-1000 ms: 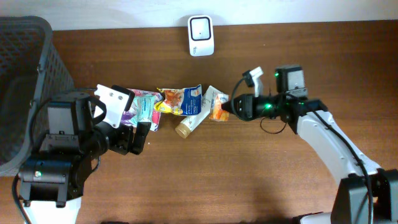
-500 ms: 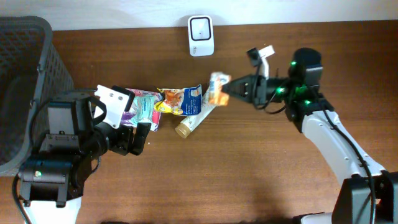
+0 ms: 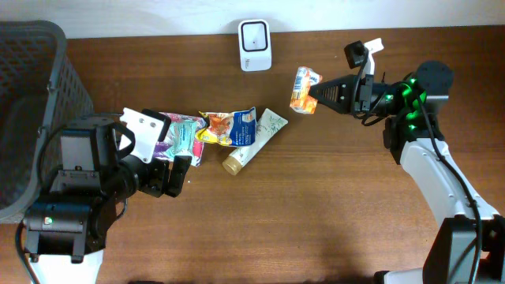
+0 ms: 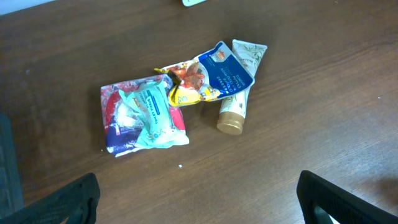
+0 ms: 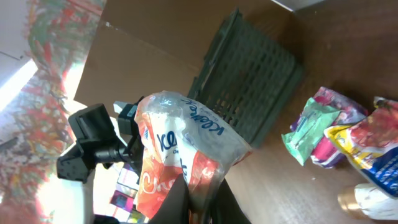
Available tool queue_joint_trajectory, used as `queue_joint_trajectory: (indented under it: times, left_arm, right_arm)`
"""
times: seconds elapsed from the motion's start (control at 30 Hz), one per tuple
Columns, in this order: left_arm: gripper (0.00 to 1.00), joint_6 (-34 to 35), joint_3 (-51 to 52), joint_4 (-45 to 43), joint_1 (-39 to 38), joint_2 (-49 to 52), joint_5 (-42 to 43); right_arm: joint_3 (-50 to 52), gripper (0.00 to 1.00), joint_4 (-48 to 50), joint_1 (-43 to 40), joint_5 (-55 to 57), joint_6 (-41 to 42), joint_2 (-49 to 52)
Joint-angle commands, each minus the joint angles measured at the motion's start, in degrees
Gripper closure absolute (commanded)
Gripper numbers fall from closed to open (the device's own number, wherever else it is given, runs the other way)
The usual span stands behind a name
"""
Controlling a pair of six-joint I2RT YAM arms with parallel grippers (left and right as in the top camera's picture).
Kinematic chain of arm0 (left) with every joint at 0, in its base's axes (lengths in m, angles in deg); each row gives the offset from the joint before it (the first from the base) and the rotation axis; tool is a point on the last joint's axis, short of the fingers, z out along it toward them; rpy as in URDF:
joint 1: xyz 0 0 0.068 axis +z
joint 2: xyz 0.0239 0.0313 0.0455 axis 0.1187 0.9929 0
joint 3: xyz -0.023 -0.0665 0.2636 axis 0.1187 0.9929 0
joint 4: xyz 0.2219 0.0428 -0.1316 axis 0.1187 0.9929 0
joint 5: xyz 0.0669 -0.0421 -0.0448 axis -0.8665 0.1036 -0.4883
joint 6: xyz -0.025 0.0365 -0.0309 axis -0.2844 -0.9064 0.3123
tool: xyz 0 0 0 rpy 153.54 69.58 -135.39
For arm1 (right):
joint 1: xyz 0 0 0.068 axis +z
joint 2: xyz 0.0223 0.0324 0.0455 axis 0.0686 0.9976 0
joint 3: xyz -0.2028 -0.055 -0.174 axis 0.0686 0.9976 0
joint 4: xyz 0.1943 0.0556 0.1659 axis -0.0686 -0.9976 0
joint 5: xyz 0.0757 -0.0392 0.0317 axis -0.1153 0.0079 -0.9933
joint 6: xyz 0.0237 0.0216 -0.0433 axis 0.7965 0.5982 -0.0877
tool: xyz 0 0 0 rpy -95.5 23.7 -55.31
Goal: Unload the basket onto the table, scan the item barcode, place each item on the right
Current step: 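Lift the orange tissue pack and carry it toward the white scanner, then hold the orange tissue pack over the scanner window with right gripper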
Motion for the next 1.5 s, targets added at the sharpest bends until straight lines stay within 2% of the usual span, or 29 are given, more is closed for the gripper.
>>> queue_joint_trajectory:
  times: [0.0, 0.3, 0.47, 0.53, 0.63, 0.83, 0.93, 1.03, 1.13, 1.2, 1.23, 1.47]
  left_arm:
    - [0.01, -0.98, 0.09, -0.09, 0.26, -0.33, 0.46]
    - [0.01, -0.98, 0.09, 1.25, 0.26, 0.66, 0.46]
    - [0.01, -0.96, 0.09, 1.18, 0.26, 1.92, 0.46]
    - [0.01, -0.96, 0.09, 1.14, 0.26, 2.03, 0.46]
    - [0.01, -0.98, 0.09, 1.14, 0.26, 2.03, 0.46]
    - [0.01, -1.16, 0.09, 1.18, 0.26, 2.03, -1.14]
    - [0.01, -1.18, 0.09, 1.16, 0.26, 2.03, -1.31]
    - [0.01, -1.16, 0.09, 1.16, 0.26, 2.03, -1.31]
    - [0.01, -1.18, 0.09, 1.16, 0.26, 2.03, -1.31]
    - [0.01, -1.16, 0.09, 1.2, 0.26, 2.03, -1.31]
    - [0.01, -1.16, 0.09, 1.22, 0.26, 2.03, -1.31]
    - [0.01, -1.16, 0.09, 2.19, 0.26, 2.03, -1.31]
  right_arm:
    - [-0.52, 0.96, 0.57, 1.46, -0.74, 2.29, -0.09]
    - [-0.52, 0.96, 0.33, 1.42, 3.19, 6.1, -0.09]
    - [-0.74, 0.96, 1.09, 1.88, 8.37, -1.79, -0.11]
    - [-0.74, 0.96, -6.1, 1.88, 11.74, -9.57, -0.11]
    - [-0.94, 0.96, -30.75, 1.97, 27.85, -26.58, -0.11]
    - [-8.57, 0.96, -48.61, 4.59, 51.63, -40.81, -0.11]
    - [-17.79, 0.96, -59.58, 9.94, 73.22, -54.31, -0.09]
    - [-23.21, 0.96, -59.39, 14.82, 87.82, -66.6, 0.81]
    - [-26.36, 0.96, -55.43, 18.23, 93.48, -81.68, 4.42]
    - [-27.43, 0.96, -49.99, 20.39, 95.97, -93.46, 8.37]
    - [-27.47, 0.96, -44.72, 21.79, 97.22, -102.71, 11.28]
    - [-27.89, 0.96, -24.2, 25.88, 99.84, -138.99, 24.98]
